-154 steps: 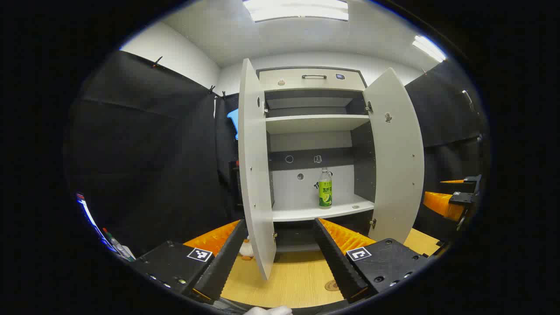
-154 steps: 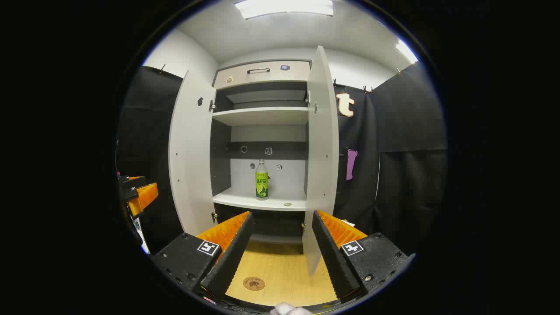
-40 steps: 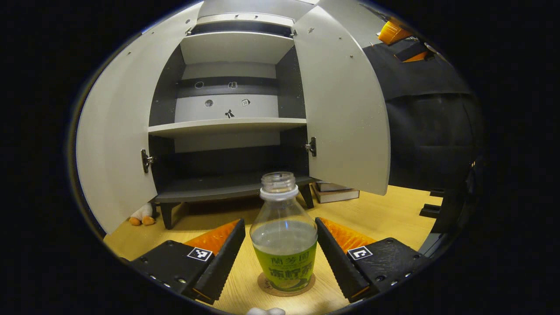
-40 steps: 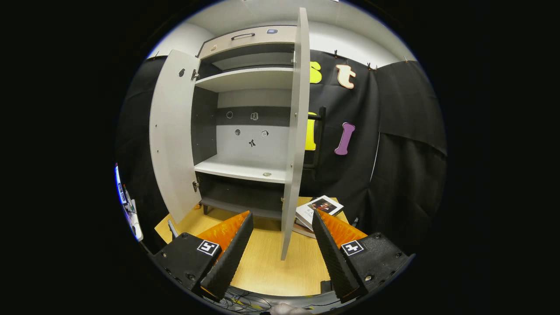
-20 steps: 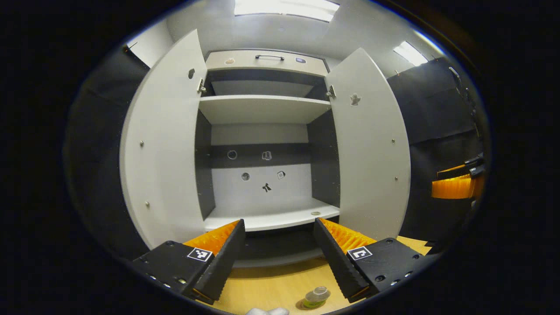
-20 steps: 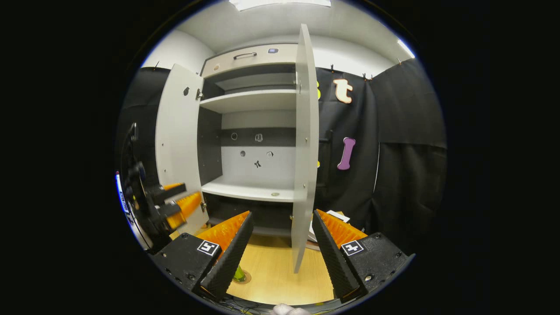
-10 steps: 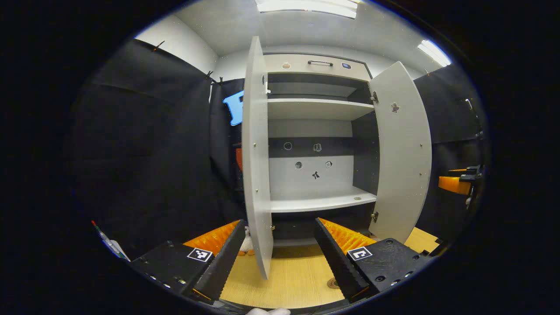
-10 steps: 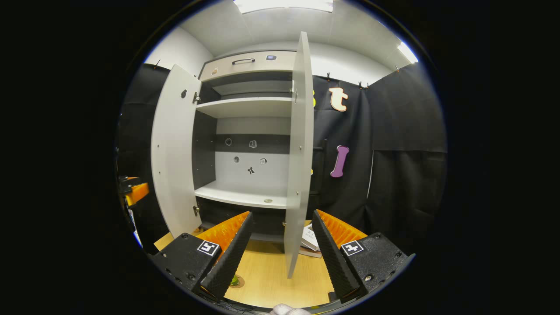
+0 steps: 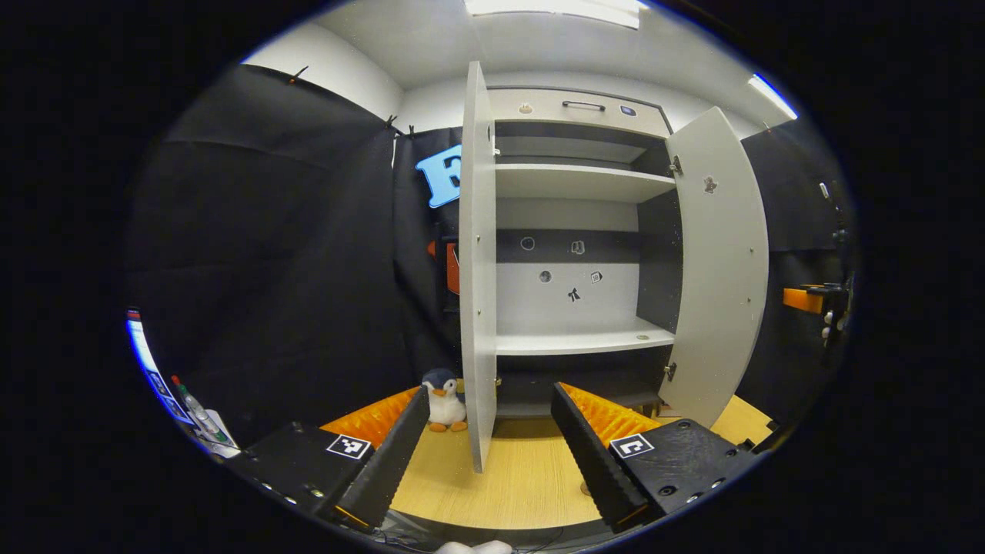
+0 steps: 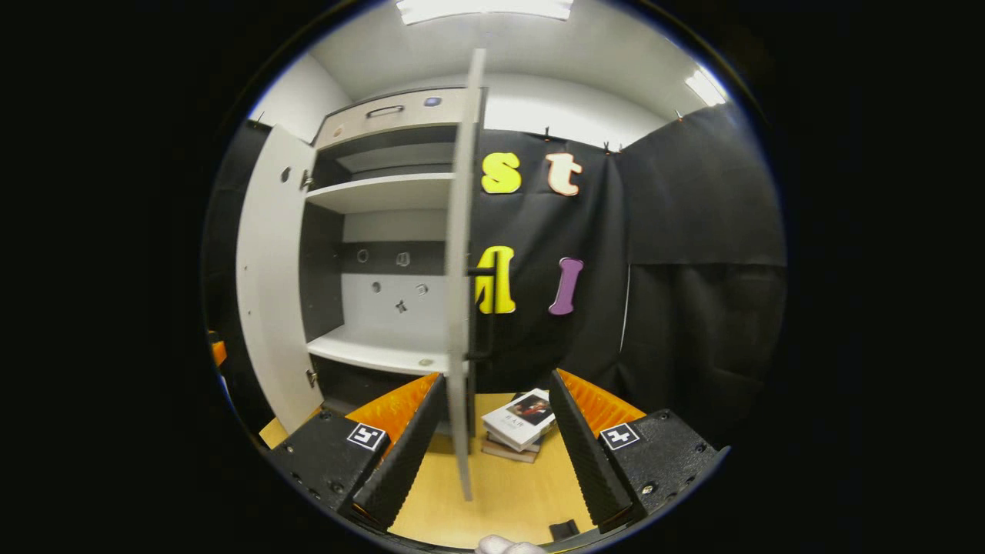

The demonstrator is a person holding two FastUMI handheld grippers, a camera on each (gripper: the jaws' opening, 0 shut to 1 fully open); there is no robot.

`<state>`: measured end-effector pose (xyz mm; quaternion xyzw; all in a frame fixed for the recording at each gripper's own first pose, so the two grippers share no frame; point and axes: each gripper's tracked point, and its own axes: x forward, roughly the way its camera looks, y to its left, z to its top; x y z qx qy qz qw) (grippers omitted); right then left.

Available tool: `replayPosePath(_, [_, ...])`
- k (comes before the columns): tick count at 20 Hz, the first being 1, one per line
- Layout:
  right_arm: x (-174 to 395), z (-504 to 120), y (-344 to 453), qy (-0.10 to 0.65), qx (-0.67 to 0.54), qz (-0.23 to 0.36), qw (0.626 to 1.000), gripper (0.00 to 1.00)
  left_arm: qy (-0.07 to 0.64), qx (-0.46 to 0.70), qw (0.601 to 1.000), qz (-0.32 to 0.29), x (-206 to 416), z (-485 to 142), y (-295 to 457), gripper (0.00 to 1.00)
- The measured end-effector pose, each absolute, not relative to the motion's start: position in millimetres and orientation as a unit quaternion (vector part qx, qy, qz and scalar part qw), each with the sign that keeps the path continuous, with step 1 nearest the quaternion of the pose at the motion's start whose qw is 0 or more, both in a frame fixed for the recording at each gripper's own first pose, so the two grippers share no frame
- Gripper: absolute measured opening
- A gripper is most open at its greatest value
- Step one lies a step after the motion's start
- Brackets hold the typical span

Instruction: Grasp the bottle in the cabinet with the left hand and place it on the coaster, then close the right door with the right hand and the left door with the left hand.

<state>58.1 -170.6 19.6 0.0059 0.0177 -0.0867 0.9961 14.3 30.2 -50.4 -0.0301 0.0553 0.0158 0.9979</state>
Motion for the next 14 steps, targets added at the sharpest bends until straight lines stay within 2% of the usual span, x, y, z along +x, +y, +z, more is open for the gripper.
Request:
replayPosePath(4, [96.0, 39.1, -204.8, 0.010, 0.013, -0.070, 0.997, 0.83, 0.045, -0.030, 0.998, 0.016, 18.4, -31.8, -6.6, 0.94])
replayPosePath(6, [115.6, 48.8, -212.9, 0.004, 0.009, -0.051, 0.999, 0.83, 0.039, -0.029, 0.999, 0.016, 18.3, -24.6, -28.1, 0.96])
replayPosePath(9, [138.6, 60.5, -203.4, -0.003, 0.007, 0.004, 1.000, 0.83, 0.042, -0.020, 0.999, 0.027, 17.3, -21.8, -50.8, 0.96])
replayPosePath(14, [142.3, 60.8, -198.7, 0.009, -0.010, 0.078, 0.997, 0.81, 0.050, -0.026, 0.997, 0.053, 16.2, -23.2, -77.7, 0.96])
